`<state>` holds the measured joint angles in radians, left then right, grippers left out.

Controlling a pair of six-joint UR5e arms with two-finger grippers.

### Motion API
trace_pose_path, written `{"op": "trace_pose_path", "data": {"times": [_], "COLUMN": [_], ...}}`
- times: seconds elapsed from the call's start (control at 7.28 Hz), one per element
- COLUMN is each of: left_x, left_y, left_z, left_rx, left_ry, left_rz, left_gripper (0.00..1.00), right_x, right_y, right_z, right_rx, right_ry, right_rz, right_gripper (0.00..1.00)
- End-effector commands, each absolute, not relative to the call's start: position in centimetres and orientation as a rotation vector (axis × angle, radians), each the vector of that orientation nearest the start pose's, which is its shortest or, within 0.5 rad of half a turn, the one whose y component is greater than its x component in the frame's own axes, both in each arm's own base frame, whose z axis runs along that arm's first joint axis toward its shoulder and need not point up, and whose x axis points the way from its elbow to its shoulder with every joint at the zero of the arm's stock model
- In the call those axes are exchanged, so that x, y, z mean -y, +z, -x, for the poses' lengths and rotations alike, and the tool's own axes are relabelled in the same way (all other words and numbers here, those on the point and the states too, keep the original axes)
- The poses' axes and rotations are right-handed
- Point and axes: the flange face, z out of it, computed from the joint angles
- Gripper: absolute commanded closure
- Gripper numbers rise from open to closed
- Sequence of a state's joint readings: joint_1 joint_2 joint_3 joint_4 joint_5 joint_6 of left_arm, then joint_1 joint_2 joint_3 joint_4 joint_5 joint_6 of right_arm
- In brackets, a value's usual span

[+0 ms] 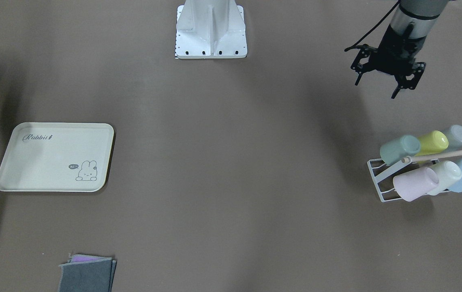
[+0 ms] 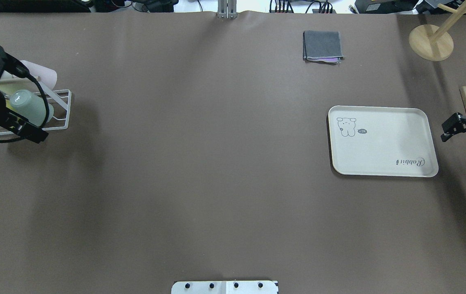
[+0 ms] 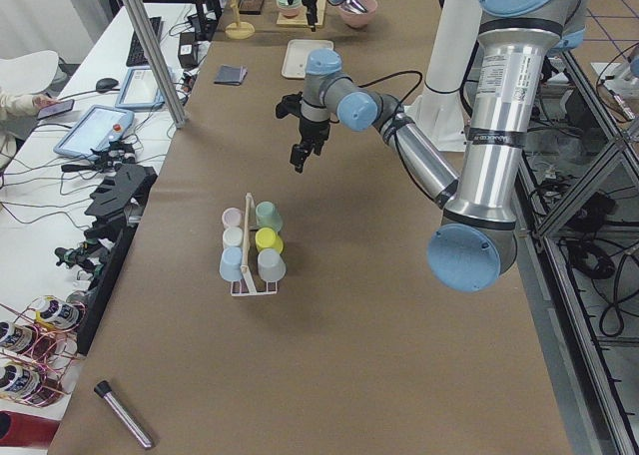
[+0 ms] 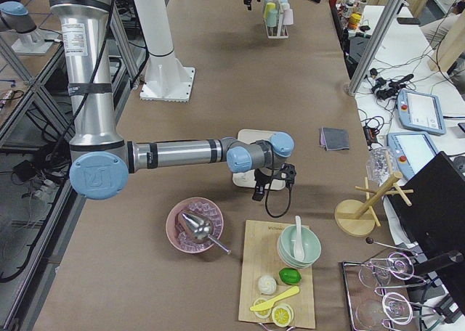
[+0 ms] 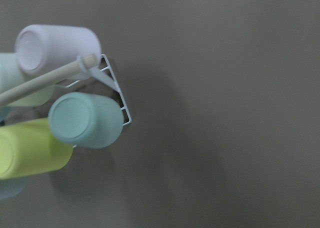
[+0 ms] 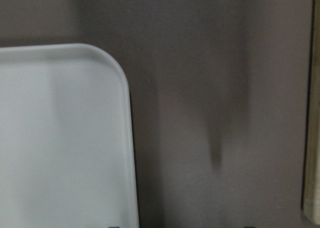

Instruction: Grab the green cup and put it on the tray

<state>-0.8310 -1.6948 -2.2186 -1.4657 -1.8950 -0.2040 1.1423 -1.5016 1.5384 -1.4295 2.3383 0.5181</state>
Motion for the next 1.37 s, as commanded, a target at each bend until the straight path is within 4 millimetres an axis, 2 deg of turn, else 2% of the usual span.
{"op": "trace_pose_path", "data": {"times": [0.0,0.14,0.27,0.41,0.55,0.69,0.96,1.1,1.24], "left_x": [38.0,36.6,36.4,35.6,34.7,34.9,35.7,35.5,35.4], "left_y": [33.1,34.0,34.7,36.3,37.4,38.4,41.7,42.8,44.2], "left_z": [-31.3,-33.3,-33.7,-34.0,-34.3,-34.4,-35.9,-37.2,-38.0], "left_rx": [-0.295,-0.164,0.063,0.255,0.457,0.67,0.863,0.988,1.019], "left_ry": [0.946,1.073,1.24,1.355,1.465,1.59,1.695,1.765,1.795], "left_rz": [-0.625,-0.669,-0.716,-0.706,-0.688,-0.629,-0.534,-0.498,-0.465], "left_gripper": [0.02,0.02,0.02,0.02,0.02,0.02,0.02,0.02,0.02], "right_x": [52.0,51.9,51.8,51.8,52.2,52.0,52.1,52.2,52.3], "right_y": [62.0,62.1,62.3,62.4,62.8,63.4,63.1,62.6,62.3], "right_z": [18.4,18.9,19.4,20.0,20.8,21.3,21.4,21.5,21.4], "right_rx": [0.739,0.736,0.732,0.717,0.72,0.722,0.725,0.732,0.739], "right_ry": [0.021,0.023,0.016,0.006,-0.006,-0.017,-0.019,-0.023,-0.024], "right_rz": [0.2,0.207,0.212,0.21,0.205,0.204,0.2,0.196,0.191], "right_gripper": [0.17,0.17,0.21,0.24,0.25,0.28,0.39,0.45,0.49]}}
